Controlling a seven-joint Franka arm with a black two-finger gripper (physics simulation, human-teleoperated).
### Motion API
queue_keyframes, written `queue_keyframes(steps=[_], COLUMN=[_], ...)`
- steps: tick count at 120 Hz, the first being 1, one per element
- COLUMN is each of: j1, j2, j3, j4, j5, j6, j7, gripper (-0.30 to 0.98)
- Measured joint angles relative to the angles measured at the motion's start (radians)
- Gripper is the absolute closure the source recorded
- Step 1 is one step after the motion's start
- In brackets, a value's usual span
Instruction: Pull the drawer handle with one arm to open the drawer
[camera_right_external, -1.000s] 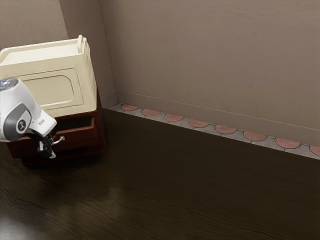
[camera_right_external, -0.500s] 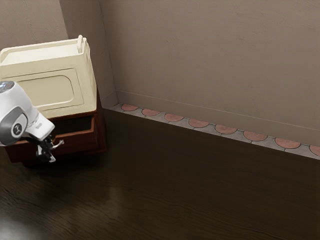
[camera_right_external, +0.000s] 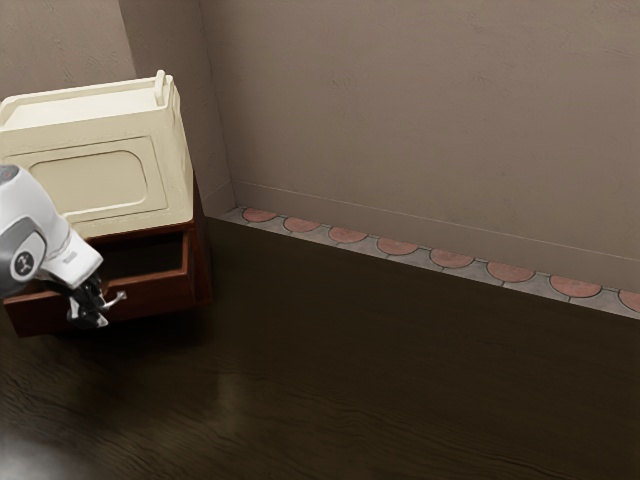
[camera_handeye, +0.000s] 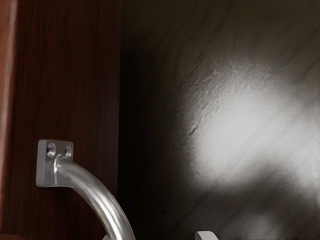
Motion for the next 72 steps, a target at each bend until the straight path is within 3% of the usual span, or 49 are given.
queue_keyframes(steps=[16, 72], j1=[-0.006, -0.009], j2=[-0.009, -0.048], j3=[-0.001, -0.002], j4=[-0.009, -0.01], j5=[0.007, 0.013], j6=[-0.009, -0.017], j7=[0.003, 0.01], gripper=[0.43, 0.33])
